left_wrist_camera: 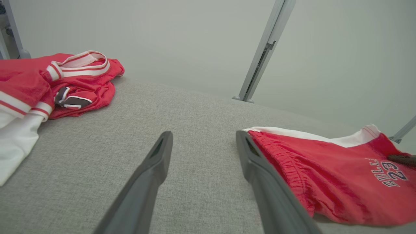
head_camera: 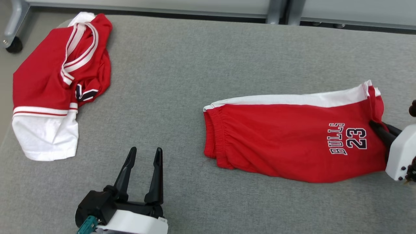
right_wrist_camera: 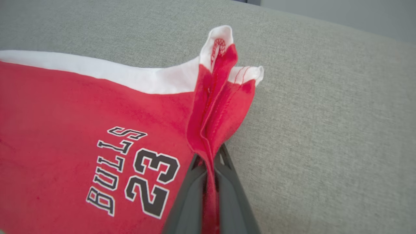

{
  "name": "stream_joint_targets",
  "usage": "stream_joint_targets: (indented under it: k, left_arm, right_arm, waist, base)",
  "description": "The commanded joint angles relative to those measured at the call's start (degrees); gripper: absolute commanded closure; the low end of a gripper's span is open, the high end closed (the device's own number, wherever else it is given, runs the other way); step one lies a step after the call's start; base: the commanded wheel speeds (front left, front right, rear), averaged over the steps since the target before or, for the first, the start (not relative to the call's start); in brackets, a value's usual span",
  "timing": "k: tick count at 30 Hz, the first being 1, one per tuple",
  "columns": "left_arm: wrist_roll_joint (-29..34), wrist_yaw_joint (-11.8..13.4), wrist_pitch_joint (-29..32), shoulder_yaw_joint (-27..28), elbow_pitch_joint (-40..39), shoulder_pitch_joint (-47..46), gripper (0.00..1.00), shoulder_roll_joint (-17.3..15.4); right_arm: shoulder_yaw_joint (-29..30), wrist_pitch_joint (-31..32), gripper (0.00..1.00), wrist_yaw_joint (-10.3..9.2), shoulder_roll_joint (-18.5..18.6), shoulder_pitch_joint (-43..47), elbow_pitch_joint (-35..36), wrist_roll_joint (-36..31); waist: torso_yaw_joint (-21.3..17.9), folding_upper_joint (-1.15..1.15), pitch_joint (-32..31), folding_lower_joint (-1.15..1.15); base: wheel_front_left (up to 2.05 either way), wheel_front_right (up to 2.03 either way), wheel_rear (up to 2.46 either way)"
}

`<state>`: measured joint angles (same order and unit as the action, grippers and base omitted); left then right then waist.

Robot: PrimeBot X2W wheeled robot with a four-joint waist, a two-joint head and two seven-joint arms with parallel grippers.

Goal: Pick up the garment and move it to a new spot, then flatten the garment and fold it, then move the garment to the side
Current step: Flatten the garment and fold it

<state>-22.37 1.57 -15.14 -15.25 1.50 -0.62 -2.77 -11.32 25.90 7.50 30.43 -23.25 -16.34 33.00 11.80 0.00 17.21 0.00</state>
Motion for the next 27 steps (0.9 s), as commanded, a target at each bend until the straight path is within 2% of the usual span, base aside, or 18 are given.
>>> stream_joint_targets:
  k: [1,6,11,18,22,27]
  left_arm:
    - [1.3,-0.6,0.0,1.2,0.4,1.3,0.0,-0.2]
    - [3.9,-2.3,0.0,3.7,1.0,3.7,0.0,-0.3]
    - [5.0,-3.5,0.0,5.4,1.3,5.1,0.0,-0.3]
    - [4.6,-3.9,0.0,4.7,2.1,5.4,0.0,-0.2]
    - [3.4,-2.9,0.0,3.9,2.1,5.1,0.0,-0.2]
    - [2.1,-1.8,0.0,3.3,1.7,5.6,0.0,-0.2]
  right_arm:
    - [1.1,-0.3,1.0,-0.01,0.1,2.7,1.3,0.9]
    - [4.2,0.0,1.0,-0.01,-1.5,7.9,2.6,2.6]
    - [8.8,-0.9,1.0,-0.01,-3.5,8.1,-1.0,2.7]
    - [17.0,0.1,1.0,-0.01,0.7,6.3,-5.2,0.8]
    - [17.9,2.1,1.0,0.03,1.6,6.2,-0.3,2.7]
    - [13.6,5.1,1.0,0.02,0.8,8.0,8.3,4.7]
  waist:
    - [-3.9,0.0,-3.8,0.0]
    - [-6.8,0.0,-6.0,0.0]
    - [-7.7,0.0,-6.8,0.0]
    - [-5.7,0.0,-7.0,0.0]
    - [-4.1,0.0,-7.4,0.0]
    - [-3.4,0.0,-7.7,0.0]
  base:
    - [0.0,0.0,0.0]
    - [0.0,0.0,0.0]
    - [0.0,0.0,0.0]
    - [0.0,0.0,0.0]
    - [0.0,0.0,0.0]
    - [0.0,0.0,0.0]
